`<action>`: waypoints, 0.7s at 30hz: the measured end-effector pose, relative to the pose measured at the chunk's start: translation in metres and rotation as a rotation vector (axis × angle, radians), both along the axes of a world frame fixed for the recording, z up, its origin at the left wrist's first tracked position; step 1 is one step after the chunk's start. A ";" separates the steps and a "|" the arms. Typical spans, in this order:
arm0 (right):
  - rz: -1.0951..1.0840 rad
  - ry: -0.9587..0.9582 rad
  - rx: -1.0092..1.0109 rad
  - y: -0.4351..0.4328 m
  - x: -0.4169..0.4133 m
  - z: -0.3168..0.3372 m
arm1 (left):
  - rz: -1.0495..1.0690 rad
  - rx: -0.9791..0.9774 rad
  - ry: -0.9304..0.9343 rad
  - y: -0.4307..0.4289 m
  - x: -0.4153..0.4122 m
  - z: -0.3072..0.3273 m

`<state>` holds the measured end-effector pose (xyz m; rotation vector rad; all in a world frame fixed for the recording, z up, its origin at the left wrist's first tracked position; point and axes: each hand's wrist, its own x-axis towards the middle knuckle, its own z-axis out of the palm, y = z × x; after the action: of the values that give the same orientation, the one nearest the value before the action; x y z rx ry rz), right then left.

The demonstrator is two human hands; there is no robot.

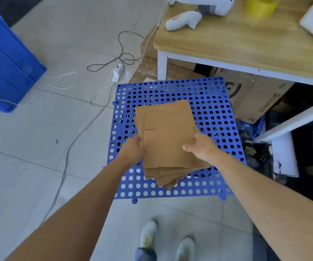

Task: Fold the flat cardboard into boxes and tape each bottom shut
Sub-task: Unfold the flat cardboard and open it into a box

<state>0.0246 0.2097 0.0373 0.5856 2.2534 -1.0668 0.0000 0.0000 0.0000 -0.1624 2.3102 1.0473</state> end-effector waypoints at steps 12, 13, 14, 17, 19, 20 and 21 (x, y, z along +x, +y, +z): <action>-0.458 -0.008 -0.232 0.000 -0.017 -0.049 | 0.092 -0.049 -0.065 0.011 -0.008 -0.021; -0.464 -0.018 -0.220 0.000 -0.018 -0.051 | 0.098 -0.052 -0.075 0.012 -0.009 -0.022; -0.475 -0.029 -0.213 0.000 -0.019 -0.050 | 0.098 -0.058 -0.083 0.015 -0.008 -0.019; -0.553 -0.040 -0.230 0.010 -0.022 -0.051 | 0.131 -0.090 -0.058 0.021 -0.010 -0.018; -0.608 -0.014 -0.213 0.021 -0.022 -0.052 | 0.155 -0.077 -0.094 0.027 -0.009 -0.013; -0.629 0.014 -0.194 0.026 -0.020 -0.051 | 0.171 -0.060 -0.112 0.032 -0.008 -0.010; -0.649 0.038 -0.158 0.031 -0.019 -0.051 | 0.192 -0.044 -0.136 0.036 -0.007 -0.011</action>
<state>0.0057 0.2408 -0.0139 1.2848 2.0199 -1.5495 -0.0065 0.0357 -0.0108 -0.4659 2.2281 1.0443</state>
